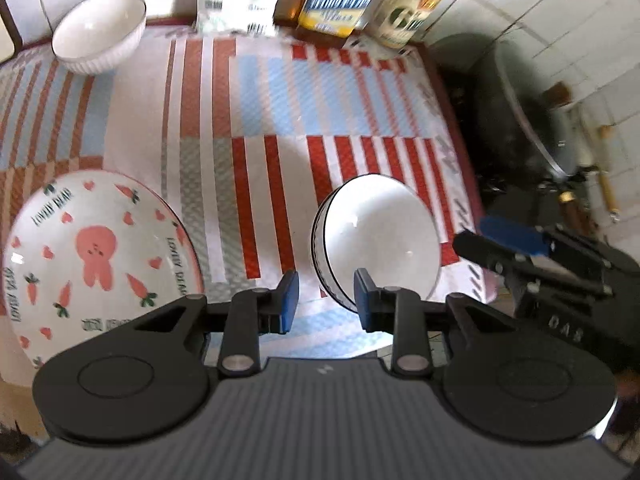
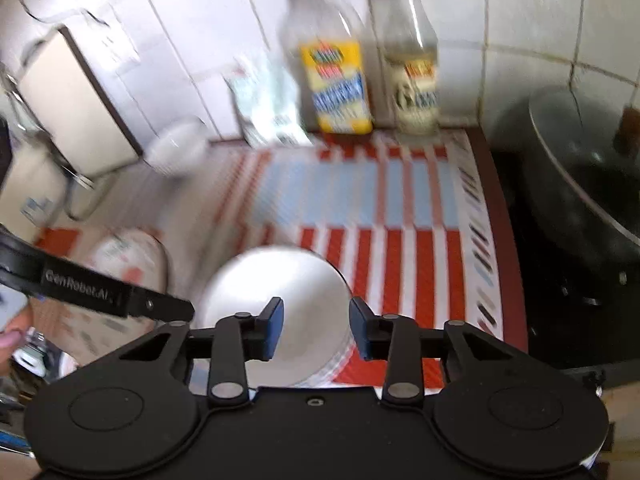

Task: Organize plates and bowls
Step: 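Move the left gripper to the white bowl by the wall and grip its rim, then lift the white bowl off the counter with the left gripper, then carry the bowl with the left gripper toward the bowl stack and lower it, then lower the white bowl with the left gripper into the two nested bowls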

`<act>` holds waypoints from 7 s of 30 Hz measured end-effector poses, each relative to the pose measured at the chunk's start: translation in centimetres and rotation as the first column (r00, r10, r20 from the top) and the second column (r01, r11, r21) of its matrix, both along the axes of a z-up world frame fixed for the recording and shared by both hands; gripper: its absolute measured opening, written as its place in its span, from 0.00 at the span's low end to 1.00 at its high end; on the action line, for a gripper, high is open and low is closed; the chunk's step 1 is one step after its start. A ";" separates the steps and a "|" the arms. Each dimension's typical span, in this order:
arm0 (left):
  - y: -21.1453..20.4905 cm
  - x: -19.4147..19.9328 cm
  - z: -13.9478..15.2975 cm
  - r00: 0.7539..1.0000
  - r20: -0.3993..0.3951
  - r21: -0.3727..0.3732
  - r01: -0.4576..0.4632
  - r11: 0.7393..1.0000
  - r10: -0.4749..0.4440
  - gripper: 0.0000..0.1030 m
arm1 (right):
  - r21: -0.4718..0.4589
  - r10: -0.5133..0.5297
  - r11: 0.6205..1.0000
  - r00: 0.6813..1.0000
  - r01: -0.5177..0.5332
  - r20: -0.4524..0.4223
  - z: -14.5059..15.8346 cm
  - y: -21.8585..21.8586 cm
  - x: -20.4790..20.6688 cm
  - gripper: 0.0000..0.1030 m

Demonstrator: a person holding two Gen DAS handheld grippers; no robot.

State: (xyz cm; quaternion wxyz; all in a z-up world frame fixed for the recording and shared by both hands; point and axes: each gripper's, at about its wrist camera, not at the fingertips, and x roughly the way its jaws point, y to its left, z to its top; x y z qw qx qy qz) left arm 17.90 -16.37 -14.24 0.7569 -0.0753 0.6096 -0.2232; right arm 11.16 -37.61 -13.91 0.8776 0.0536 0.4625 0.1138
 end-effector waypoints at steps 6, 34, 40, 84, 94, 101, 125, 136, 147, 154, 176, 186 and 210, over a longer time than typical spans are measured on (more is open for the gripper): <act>4.2 0.3 3.8 0.996 0.089 -0.047 0.025 0.999 -0.020 0.28 | -0.053 0.032 0.998 0.999 -0.030 0.035 3.3 3.2 1.4 0.43; 20.4 11.1 4.5 0.944 0.305 -0.050 -0.120 0.992 0.129 0.34 | 0.168 0.034 0.985 0.995 -0.049 0.089 2.6 18.3 13.4 0.54; 22.6 15.8 0.0 0.940 0.265 -0.117 -0.189 0.975 0.214 0.34 | 0.195 -0.059 0.979 0.998 0.057 0.005 -1.4 18.8 18.5 0.57; 20.7 17.9 -7.8 0.958 0.207 -0.045 -0.195 0.980 0.201 0.15 | 0.244 -0.264 0.918 0.940 0.314 -0.217 -9.6 22.0 24.1 0.24; 19.0 11.7 -3.2 0.951 0.273 -0.018 -0.146 0.989 0.146 0.15 | 0.279 -0.233 0.924 0.963 0.262 -0.132 -4.3 19.8 18.7 0.21; 17.7 8.6 0.6 0.941 0.308 -0.035 -0.137 0.990 0.141 0.15 | 0.271 -0.193 0.940 0.978 0.208 -0.081 -0.2 18.3 15.4 0.20; 7.3 -2.3 7.8 0.950 0.311 -0.026 -0.015 1.000 0.022 0.15 | 0.251 -0.197 0.943 0.973 0.221 -0.117 6.0 8.4 3.4 0.20; 0.9 -3.6 4.9 0.968 0.234 -0.015 0.092 0.996 -0.086 0.14 | 0.230 -0.289 0.915 0.936 0.332 -0.200 3.7 2.4 0.0 0.20; -3.6 -2.4 -0.5 0.986 0.100 0.068 0.125 0.990 -0.132 0.14 | 0.187 -0.324 0.901 0.894 0.391 -0.309 -2.2 -0.8 0.2 0.21; -4.9 -1.3 -1.8 0.990 0.056 0.084 0.125 0.989 -0.130 0.14 | 0.119 -0.319 0.920 0.889 0.374 -0.329 -4.1 -1.0 0.9 0.21; -5.1 0.3 -2.8 0.999 -0.020 0.069 0.042 0.997 -0.040 0.25 | -0.168 -0.186 0.976 0.934 0.140 -0.304 -5.1 1.1 3.4 0.45; -3.8 -0.7 -2.1 0.998 0.052 -0.003 -0.034 0.999 0.034 0.35 | 0.026 -0.040 0.999 0.975 0.047 -0.220 -5.0 -0.9 2.7 0.50; -0.1 -6.5 3.0 0.963 0.270 -0.086 0.025 0.996 -0.001 0.36 | 0.036 0.027 0.999 0.993 -0.031 0.118 0.6 -1.3 -4.3 0.59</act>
